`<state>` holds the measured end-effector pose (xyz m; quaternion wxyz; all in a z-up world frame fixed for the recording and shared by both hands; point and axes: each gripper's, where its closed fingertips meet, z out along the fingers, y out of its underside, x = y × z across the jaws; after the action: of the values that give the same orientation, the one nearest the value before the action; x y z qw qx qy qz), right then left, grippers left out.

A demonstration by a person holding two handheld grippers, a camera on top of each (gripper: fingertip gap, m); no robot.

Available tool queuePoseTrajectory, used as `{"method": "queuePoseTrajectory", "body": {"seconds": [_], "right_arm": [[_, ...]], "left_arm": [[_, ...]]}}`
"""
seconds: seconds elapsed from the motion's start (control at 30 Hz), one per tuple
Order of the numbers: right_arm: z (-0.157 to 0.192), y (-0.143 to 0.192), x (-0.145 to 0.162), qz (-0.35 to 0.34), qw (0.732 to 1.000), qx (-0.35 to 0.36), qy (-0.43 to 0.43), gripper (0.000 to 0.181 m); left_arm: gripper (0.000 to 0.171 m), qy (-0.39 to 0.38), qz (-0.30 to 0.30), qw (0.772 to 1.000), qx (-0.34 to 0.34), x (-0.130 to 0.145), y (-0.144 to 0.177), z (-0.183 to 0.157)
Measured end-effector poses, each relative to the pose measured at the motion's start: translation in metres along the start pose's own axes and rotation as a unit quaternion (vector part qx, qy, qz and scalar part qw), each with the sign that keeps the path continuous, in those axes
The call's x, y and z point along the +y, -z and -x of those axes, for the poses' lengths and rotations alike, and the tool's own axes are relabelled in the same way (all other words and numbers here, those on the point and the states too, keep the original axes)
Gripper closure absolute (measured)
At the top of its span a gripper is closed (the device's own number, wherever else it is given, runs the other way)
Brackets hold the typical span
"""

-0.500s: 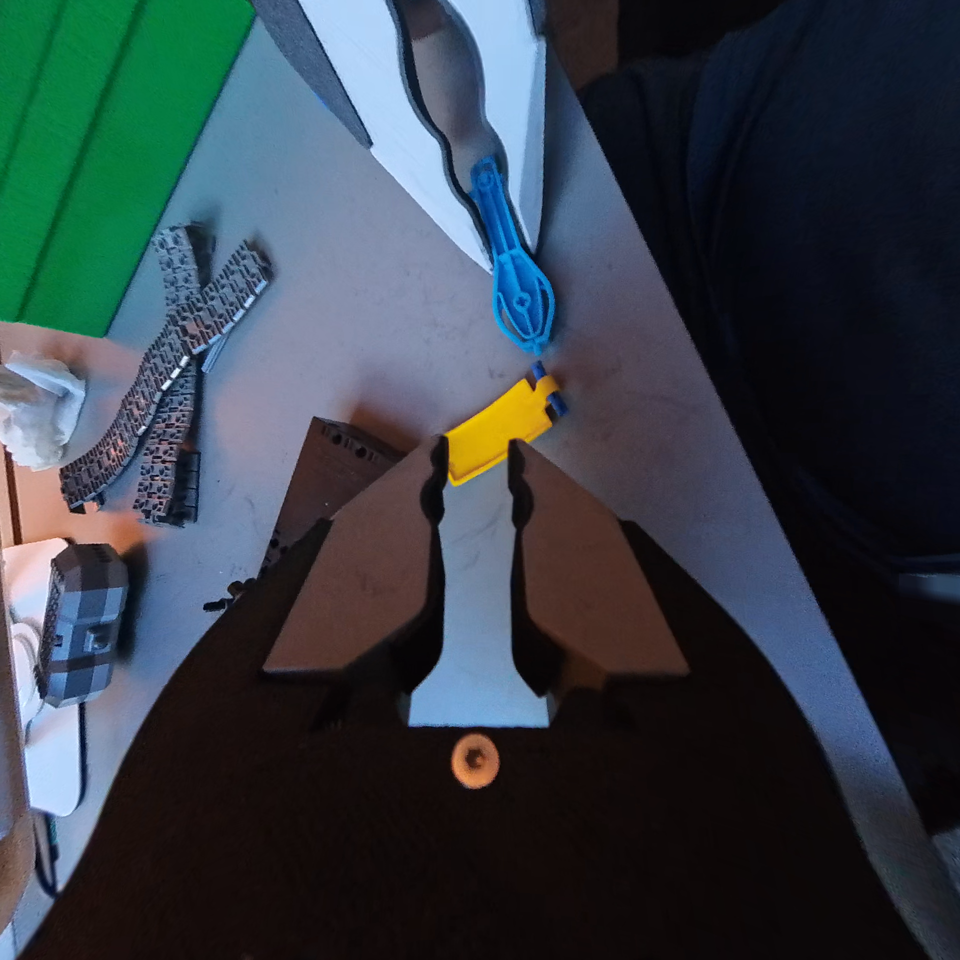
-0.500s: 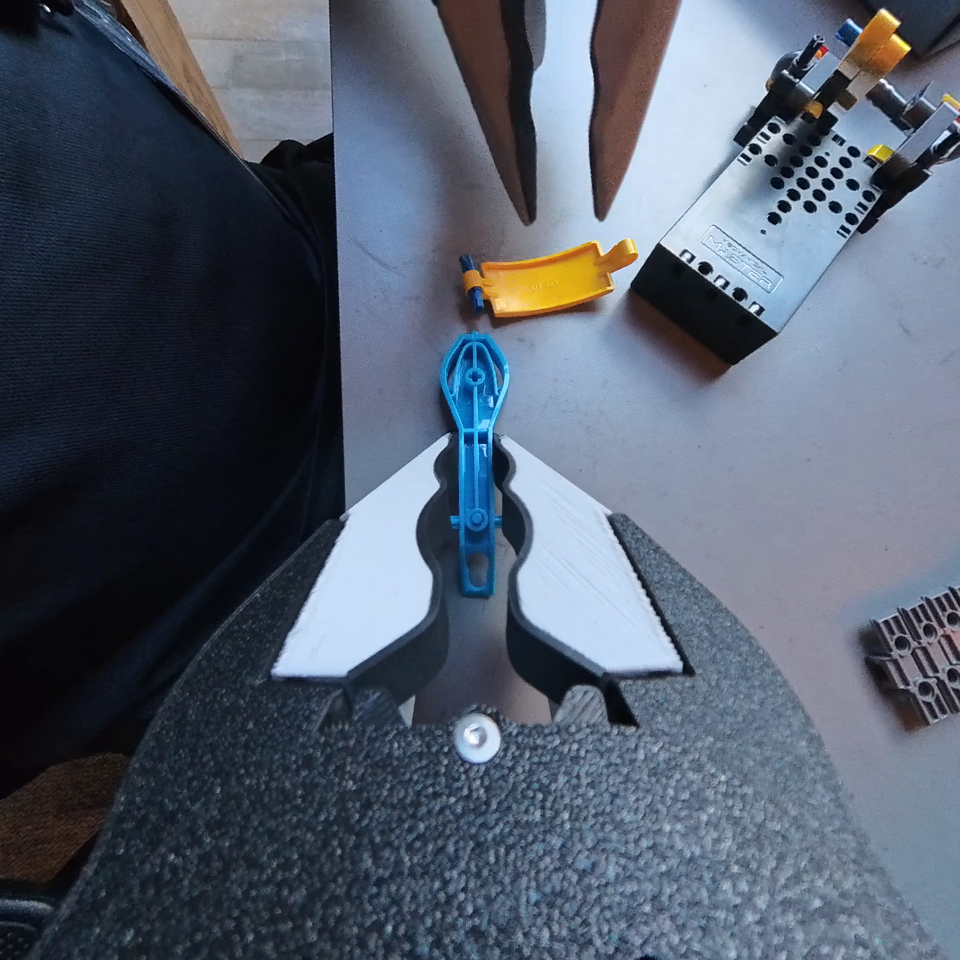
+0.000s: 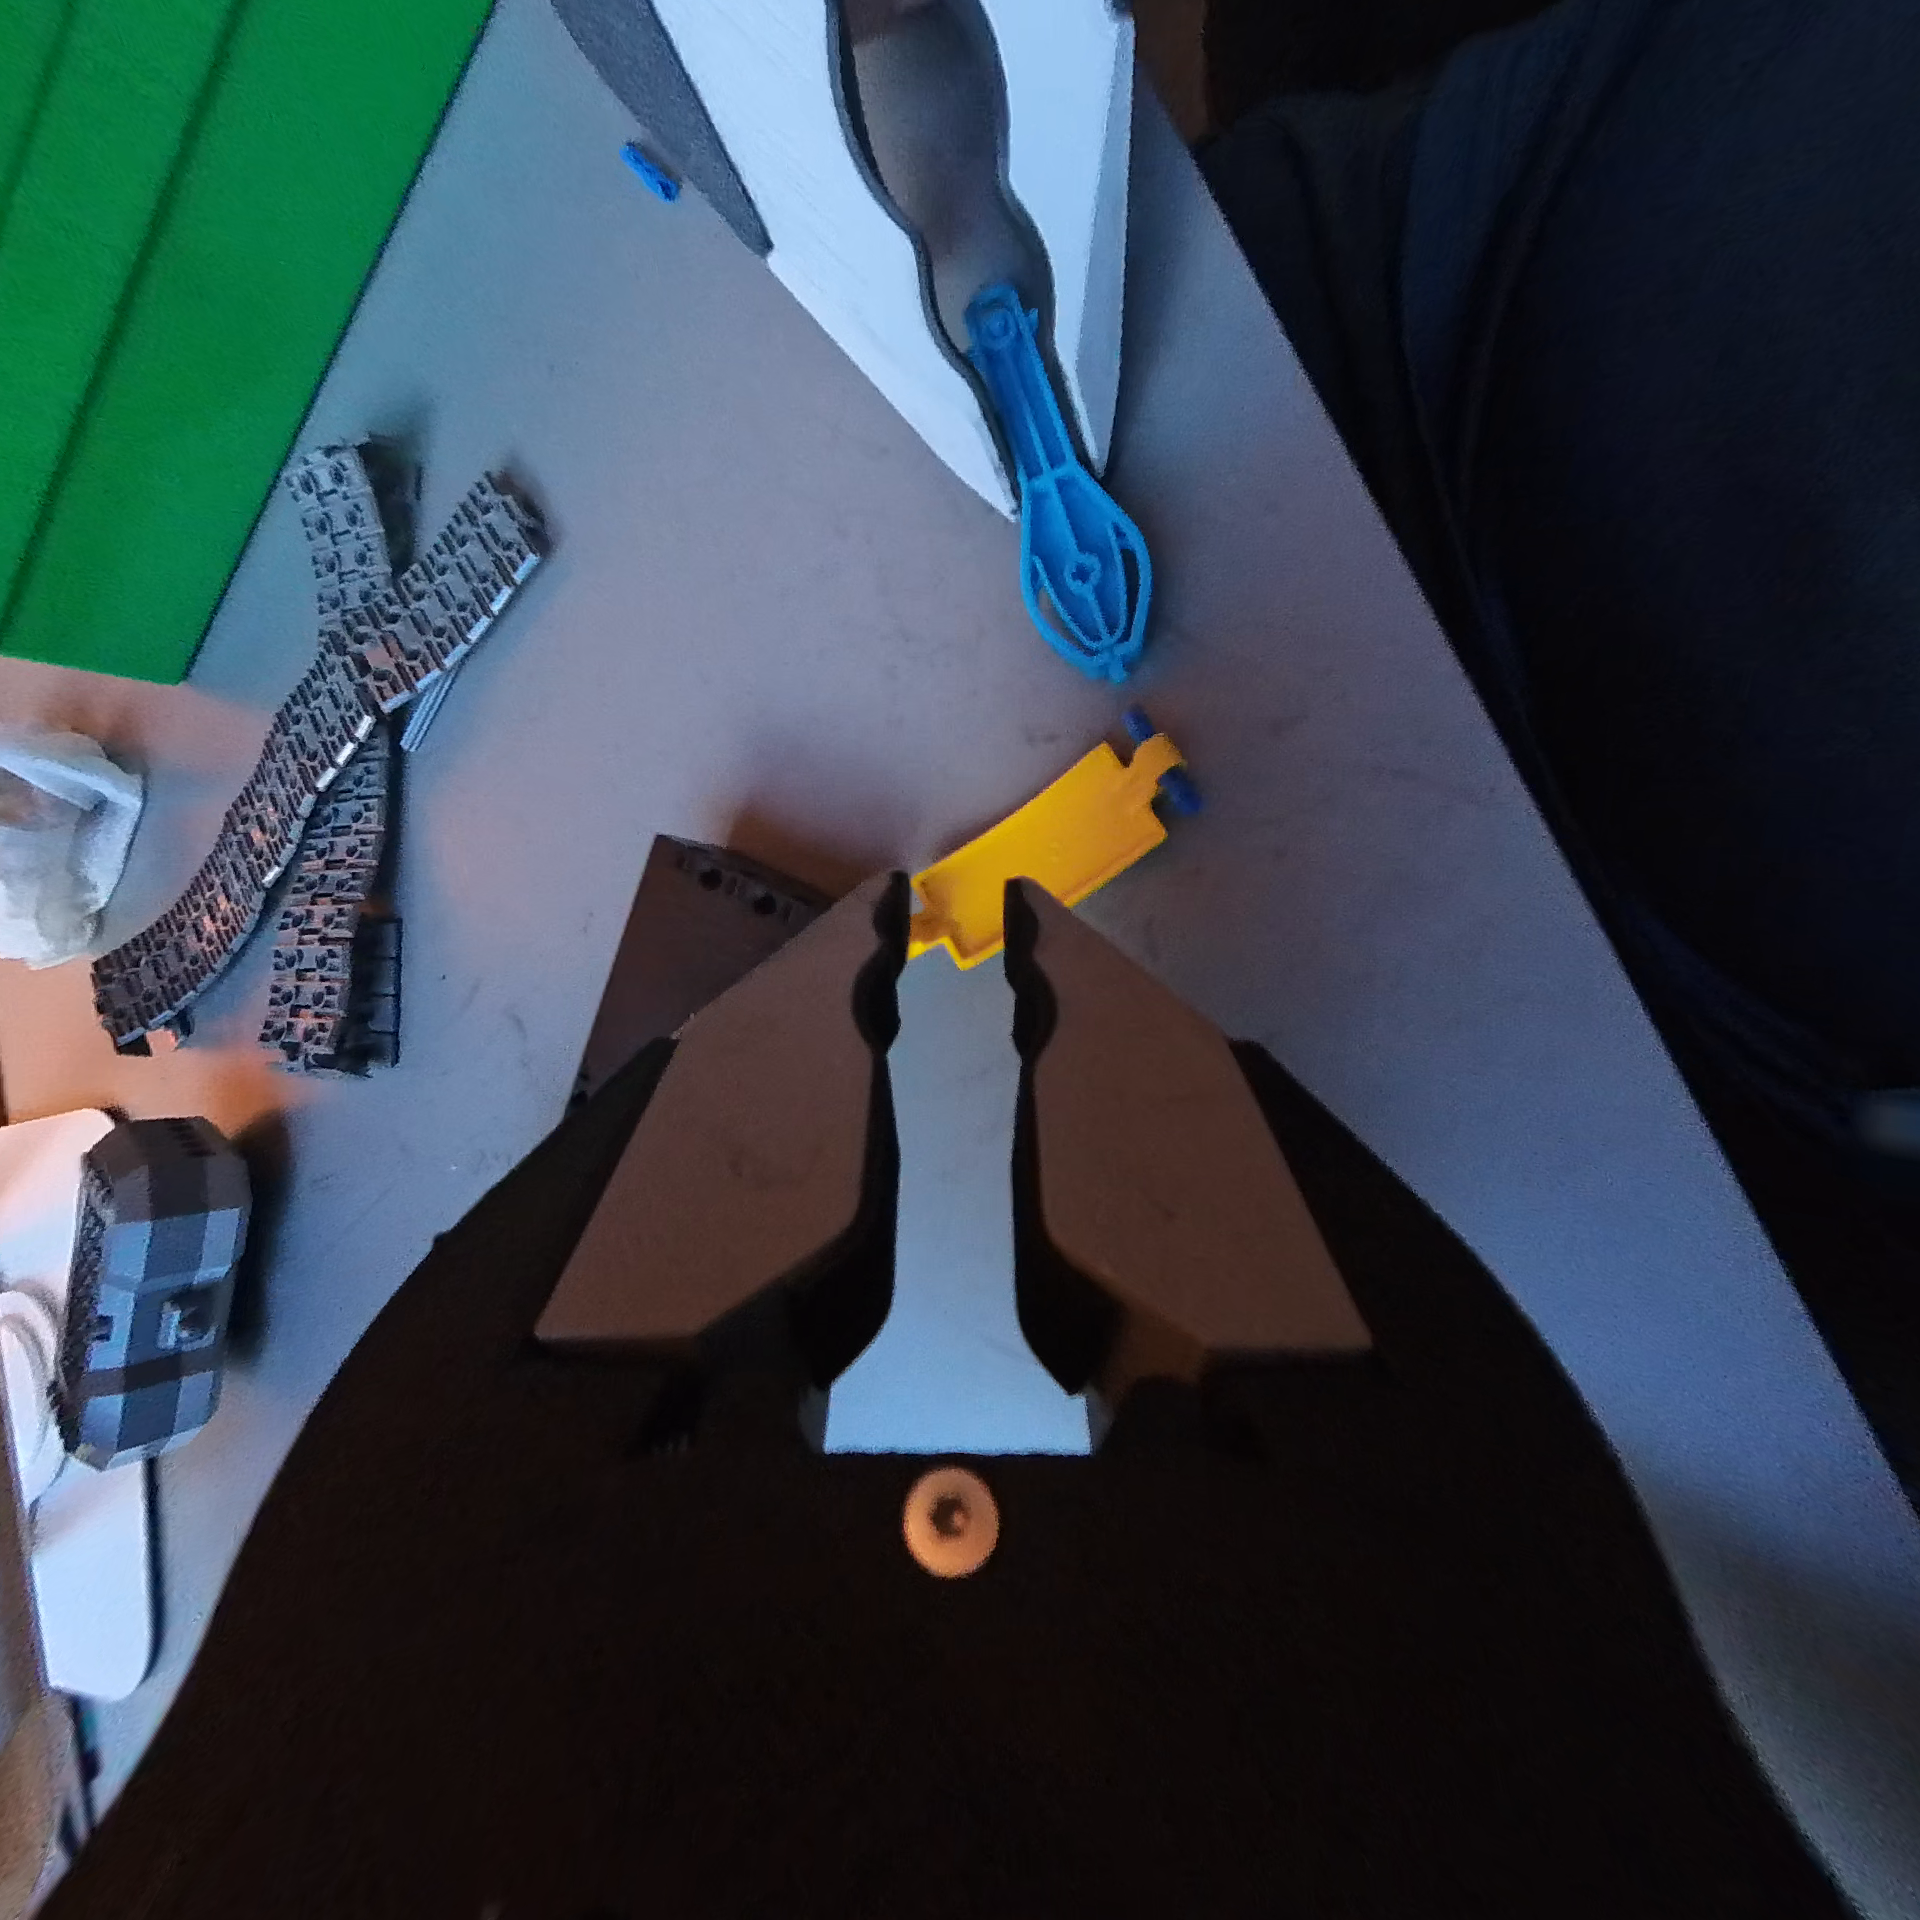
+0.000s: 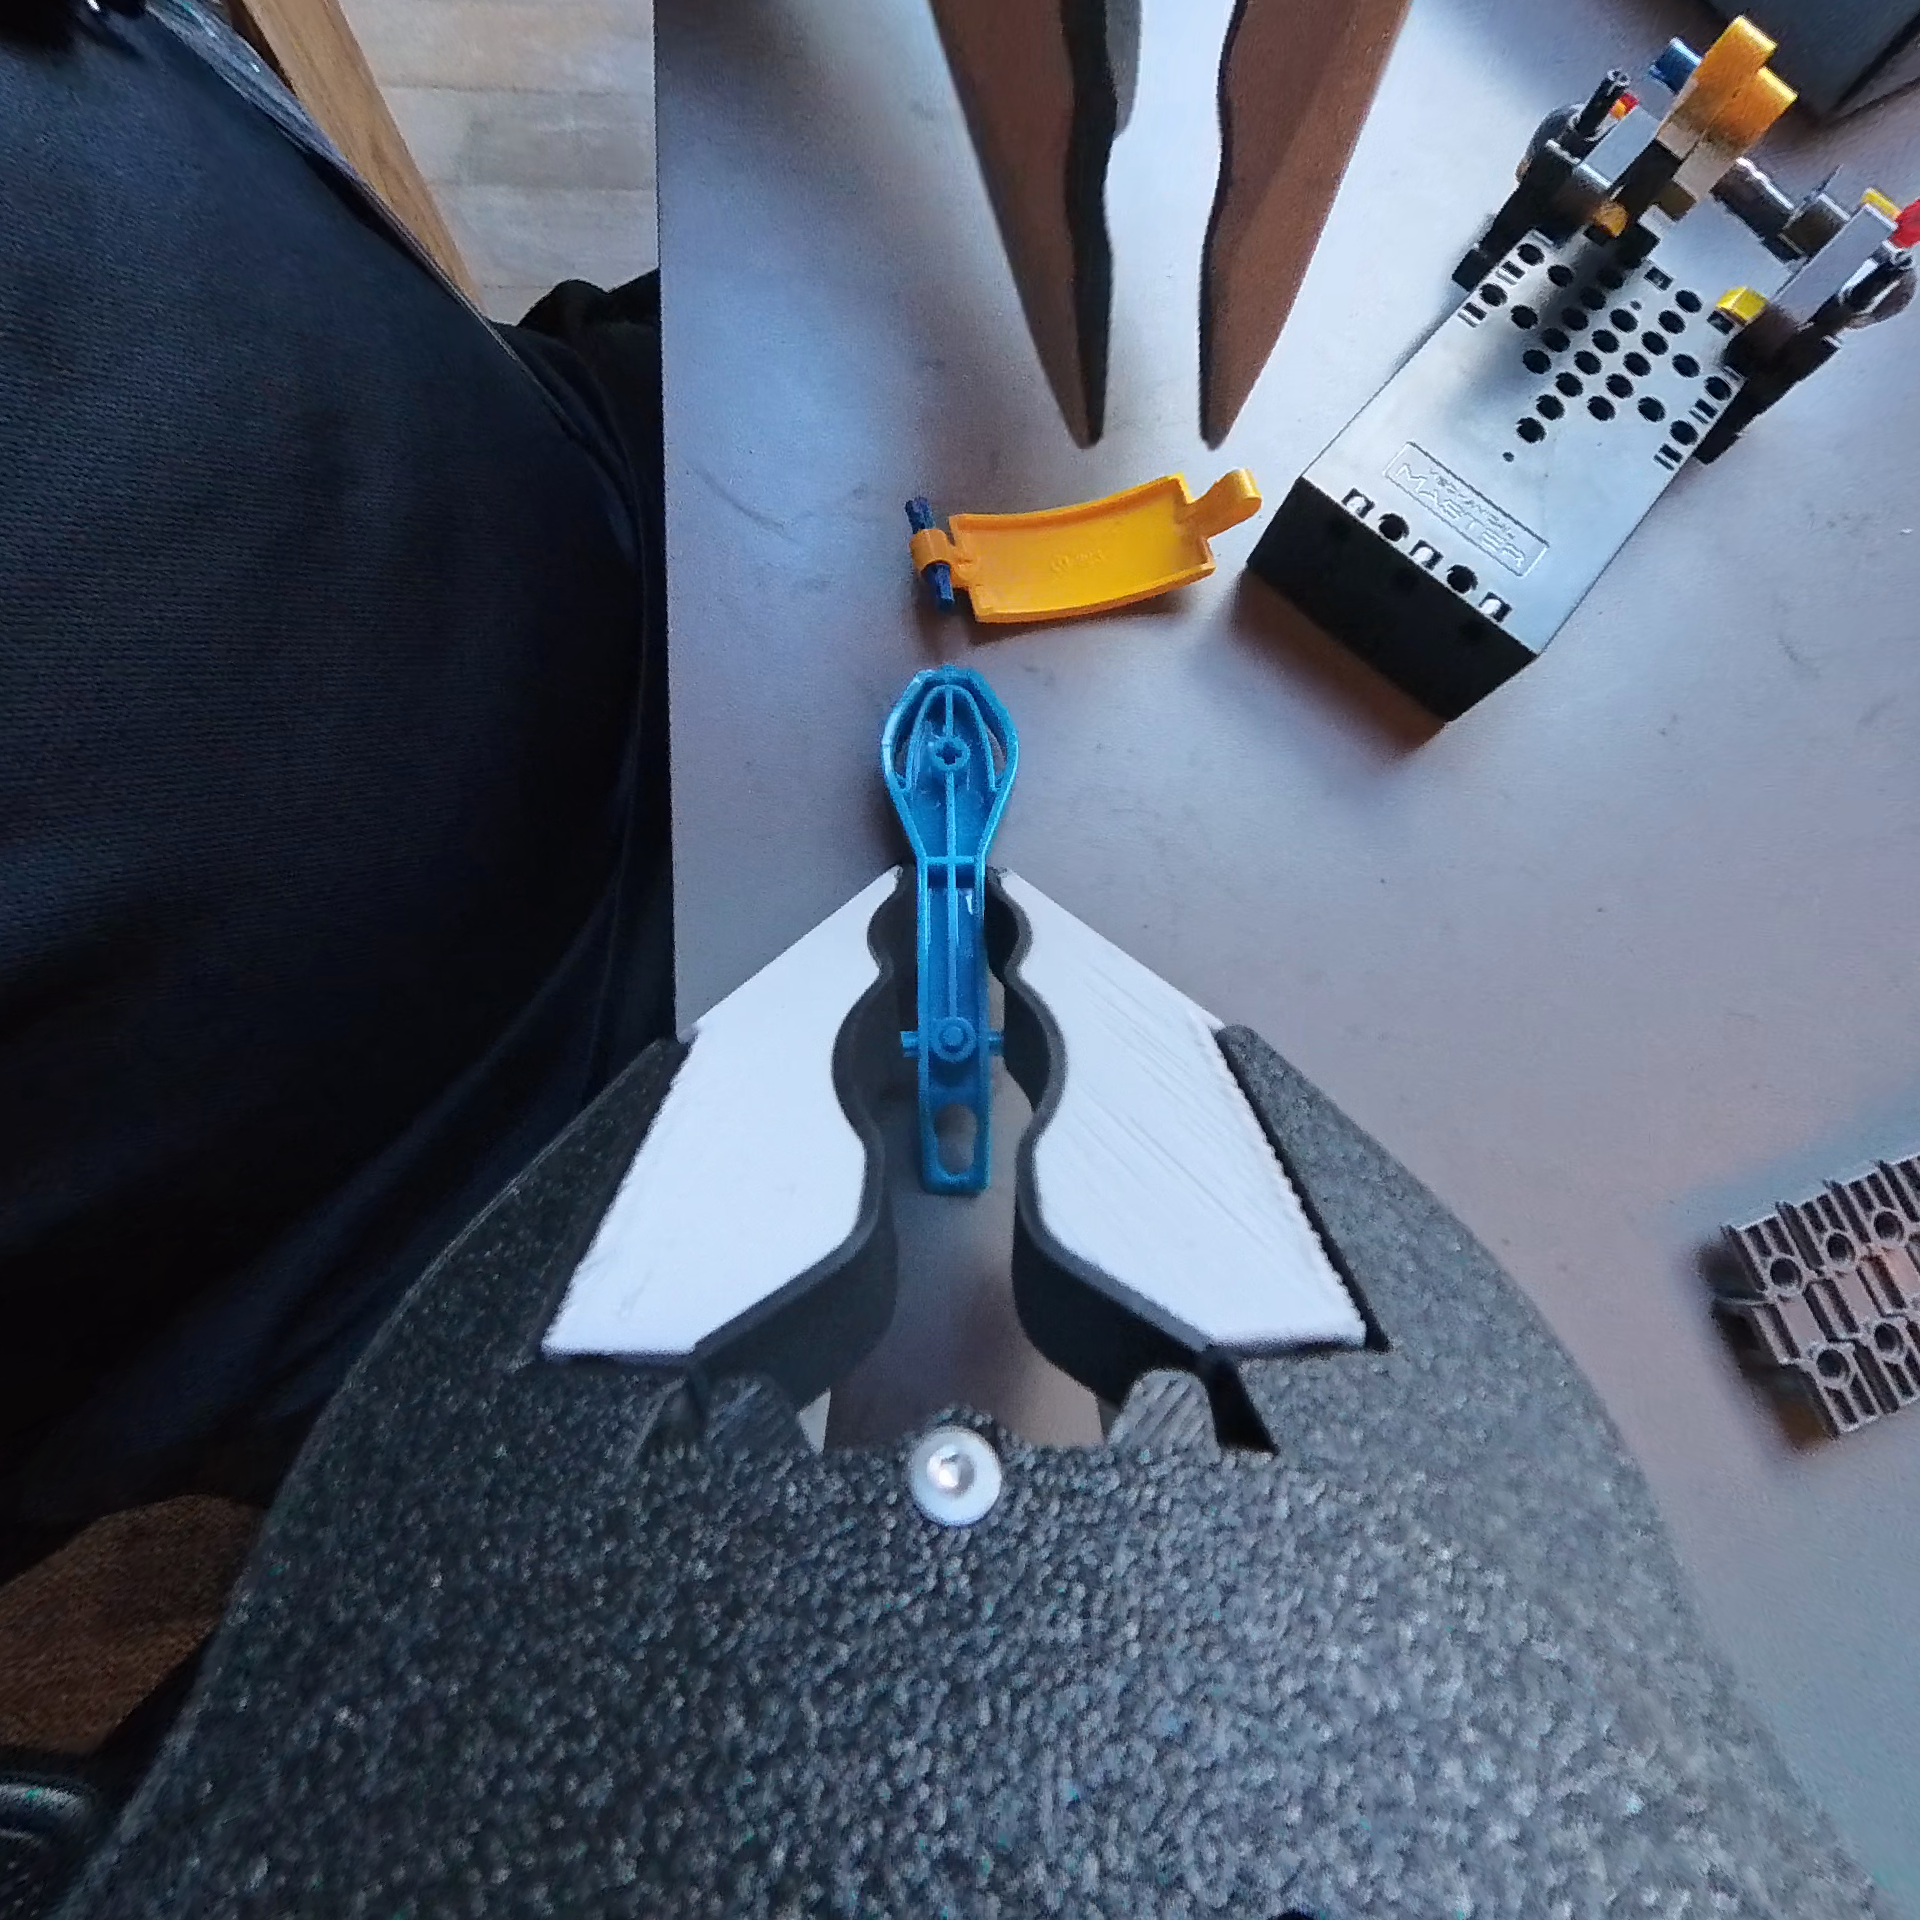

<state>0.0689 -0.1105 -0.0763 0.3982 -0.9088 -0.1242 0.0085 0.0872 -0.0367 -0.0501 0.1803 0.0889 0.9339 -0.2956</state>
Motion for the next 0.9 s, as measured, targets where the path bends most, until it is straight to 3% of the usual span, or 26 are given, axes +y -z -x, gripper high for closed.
{"method": "queuePoseTrajectory", "body": {"seconds": [0.23,0.33,0.43,0.57,0.63,0.7,0.8,0.9], "right_arm": [[0.001,0.001,0.001,0.000,1.000,-0.005,-0.004,0.171],[0.000,0.003,0.003,0.000,1.000,0.000,-0.008,0.171],[-0.002,0.007,0.007,0.000,1.000,0.006,-0.013,0.171],[-0.004,0.010,0.008,-0.005,1.000,0.008,-0.018,0.171],[-0.004,0.010,0.008,-0.004,1.000,0.009,-0.017,0.171],[-0.004,0.009,0.009,0.000,1.000,0.011,-0.014,0.171],[-0.003,0.009,0.009,-0.001,1.000,0.011,-0.013,0.171],[-0.003,0.009,0.009,0.000,1.000,0.008,-0.015,0.171]], "left_arm": [[0.150,-0.026,0.022,0.999,0.003,0.005,-0.017,-0.009],[0.157,-0.026,0.046,0.999,0.012,0.009,-0.018,-0.011],[0.171,-0.002,0.090,0.996,0.009,0.017,-0.014,-0.019],[0.171,0.083,0.098,0.991,0.025,0.016,-0.003,-0.040],[0.156,0.113,0.082,0.989,0.044,0.011,0.004,-0.052],[0.152,0.130,0.088,0.987,0.032,0.018,0.010,-0.050],[0.136,0.122,0.098,0.987,0.019,0.029,0.018,-0.053],[0.126,0.115,0.088,0.989,0.018,0.023,0.019,-0.060]]}}
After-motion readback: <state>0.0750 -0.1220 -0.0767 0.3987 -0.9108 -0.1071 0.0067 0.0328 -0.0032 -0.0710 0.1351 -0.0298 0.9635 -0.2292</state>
